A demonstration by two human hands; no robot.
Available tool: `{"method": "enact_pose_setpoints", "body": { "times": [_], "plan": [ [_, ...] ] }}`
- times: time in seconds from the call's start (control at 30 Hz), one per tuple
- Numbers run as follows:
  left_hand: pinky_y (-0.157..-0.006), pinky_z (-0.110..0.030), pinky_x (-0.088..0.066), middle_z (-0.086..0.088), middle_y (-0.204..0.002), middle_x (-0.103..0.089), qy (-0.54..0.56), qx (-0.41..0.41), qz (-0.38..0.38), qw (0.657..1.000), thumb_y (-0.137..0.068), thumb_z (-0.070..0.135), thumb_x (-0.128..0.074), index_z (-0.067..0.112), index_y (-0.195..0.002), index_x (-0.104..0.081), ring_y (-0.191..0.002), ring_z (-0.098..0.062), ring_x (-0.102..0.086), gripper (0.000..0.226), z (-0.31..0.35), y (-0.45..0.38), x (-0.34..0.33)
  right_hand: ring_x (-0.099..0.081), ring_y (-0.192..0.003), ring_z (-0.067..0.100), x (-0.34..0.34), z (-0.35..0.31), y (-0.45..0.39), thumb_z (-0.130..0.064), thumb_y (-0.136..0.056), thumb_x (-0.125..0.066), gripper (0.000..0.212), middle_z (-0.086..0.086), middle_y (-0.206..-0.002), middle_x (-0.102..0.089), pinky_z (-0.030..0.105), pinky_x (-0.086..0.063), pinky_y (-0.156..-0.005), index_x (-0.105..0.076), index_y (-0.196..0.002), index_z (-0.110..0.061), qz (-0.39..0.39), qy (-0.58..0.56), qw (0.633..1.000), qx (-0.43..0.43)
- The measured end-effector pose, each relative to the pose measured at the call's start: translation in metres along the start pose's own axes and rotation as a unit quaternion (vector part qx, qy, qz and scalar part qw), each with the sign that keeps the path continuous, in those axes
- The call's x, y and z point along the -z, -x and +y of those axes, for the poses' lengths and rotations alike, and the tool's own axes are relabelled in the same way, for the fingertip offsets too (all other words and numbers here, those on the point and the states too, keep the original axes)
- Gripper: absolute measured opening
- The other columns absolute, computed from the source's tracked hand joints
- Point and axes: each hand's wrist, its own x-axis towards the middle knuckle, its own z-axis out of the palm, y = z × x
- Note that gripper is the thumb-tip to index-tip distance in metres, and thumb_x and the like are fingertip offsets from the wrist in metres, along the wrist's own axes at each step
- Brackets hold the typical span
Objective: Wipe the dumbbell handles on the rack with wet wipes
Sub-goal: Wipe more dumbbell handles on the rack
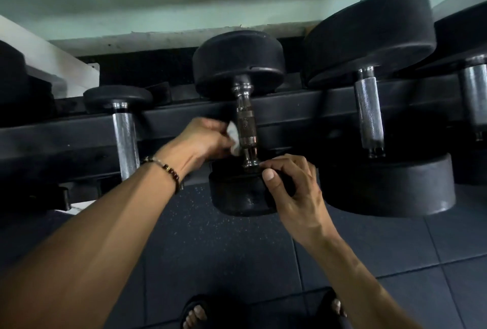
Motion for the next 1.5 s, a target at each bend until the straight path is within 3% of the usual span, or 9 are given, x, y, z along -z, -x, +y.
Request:
{"method": "enact_pose_setpoints", "body": {
  "times": [0.1, 0.23, 0.4, 0.63, 0.83, 1.0, 1.13, 1.33, 1.5],
  "plan": [
    [-0.059, -0.020, -0.057, -0.008, -0.082, -0.070, -0.050, 0.015, -0.021, 0.998, -0.084, -0.016, -0.060, 0.003, -0.100, -0.069, -0.071, -0.016, -0.066, 0.027, -0.011, 0.002, -0.001, -0.041, -0.117, -0.001, 0.000, -0.002, 0.001, -0.059, -0.088, -0.045, 0.030, -0.021, -0.110, -0.053, 0.000, -0.030, -0.090, -0.065, -0.103, -0.043, 0.004, 0.005, 1.000, -0.002],
    [-0.079, -0.029, -0.058, -0.015, -0.101, -0.072, 0.118, -0.010, 0.017, 0.993, -0.085, -0.013, -0.059, 0.000, -0.110, -0.068, -0.091, -0.025, -0.070, 0.029, -0.001, -0.018, -0.012, -0.041, -0.116, -0.003, 0.000, -0.003, -0.001, -0.058, -0.088, -0.045, 0.030, -0.024, -0.109, -0.054, 0.001, -0.029, -0.091, -0.066, -0.103, -0.043, 0.006, 0.006, 1.000, 0.003],
    [-0.067, -0.023, -0.056, -0.006, -0.080, -0.072, -0.080, 0.017, -0.094, 0.992, -0.092, -0.004, -0.058, 0.009, -0.088, -0.073, -0.069, -0.012, -0.067, 0.020, -0.018, -0.001, -0.002, -0.041, -0.116, -0.002, 0.000, 0.001, 0.000, -0.058, -0.089, -0.045, 0.033, -0.023, -0.110, -0.053, 0.003, -0.030, -0.091, -0.067, -0.104, -0.039, 0.005, 0.009, 1.000, -0.002],
    [-0.062, -0.024, -0.059, -0.005, -0.075, -0.068, 0.227, -0.066, 0.164, 0.958, -0.082, -0.019, -0.059, 0.009, -0.078, -0.067, -0.068, -0.014, -0.066, 0.030, 0.022, -0.013, -0.021, -0.041, -0.117, 0.001, 0.000, 0.003, -0.001, -0.057, -0.090, -0.046, 0.034, -0.019, -0.111, -0.054, 0.009, -0.034, -0.094, -0.068, -0.106, -0.037, 0.001, 0.008, 1.000, 0.002],
    [-0.062, -0.016, -0.056, 0.008, -0.068, -0.073, 0.053, -0.112, 0.134, 0.983, -0.079, -0.010, -0.071, 0.022, -0.074, -0.070, -0.066, -0.004, -0.070, 0.032, 0.003, 0.027, -0.016, -0.040, -0.118, -0.001, 0.001, 0.002, -0.001, -0.058, -0.089, -0.046, 0.033, -0.021, -0.111, -0.053, 0.006, -0.032, -0.094, -0.068, -0.105, -0.038, 0.002, -0.001, 1.000, -0.001],
    [-0.065, -0.036, -0.059, -0.005, -0.072, -0.072, -0.077, -0.233, 0.254, 0.936, -0.080, 0.010, -0.076, 0.015, -0.071, -0.074, -0.067, -0.017, -0.070, 0.010, 0.021, -0.002, -0.018, -0.042, -0.115, 0.000, 0.000, 0.003, -0.002, -0.055, -0.090, -0.046, 0.034, -0.021, -0.110, -0.054, 0.004, -0.030, -0.093, -0.069, -0.106, -0.035, 0.008, 0.015, 1.000, 0.013],
    [-0.055, -0.022, -0.045, 0.004, -0.061, -0.066, -0.290, -0.316, 0.191, 0.883, -0.075, 0.014, -0.080, 0.012, -0.068, -0.072, -0.058, -0.011, -0.061, 0.011, -0.003, 0.034, -0.019, -0.040, -0.113, -0.003, 0.000, 0.002, -0.002, -0.057, -0.089, -0.046, 0.038, -0.018, -0.109, -0.055, 0.002, -0.028, -0.092, -0.070, -0.106, -0.033, 0.013, 0.021, 1.000, 0.008],
    [-0.062, -0.034, -0.051, 0.004, -0.063, -0.065, -0.229, -0.314, 0.266, 0.882, -0.077, 0.021, -0.078, 0.016, -0.069, -0.068, -0.061, -0.013, -0.061, 0.014, 0.028, 0.004, -0.026, -0.041, -0.112, 0.004, 0.001, 0.001, -0.002, -0.053, -0.090, -0.050, 0.033, -0.014, -0.110, -0.055, 0.003, -0.028, -0.092, -0.070, -0.106, -0.032, -0.006, 0.017, 1.000, -0.005],
    [-0.057, -0.030, -0.049, 0.002, -0.060, -0.065, -0.388, -0.298, 0.095, 0.867, -0.077, 0.014, -0.076, 0.015, -0.071, -0.073, -0.060, -0.014, -0.063, 0.008, 0.003, 0.037, -0.030, -0.041, -0.111, 0.006, 0.002, 0.001, -0.003, -0.061, -0.085, -0.044, 0.043, -0.011, -0.109, -0.054, -0.002, -0.024, -0.089, -0.070, -0.106, -0.033, -0.009, 0.018, 1.000, -0.003]
  ]
}}
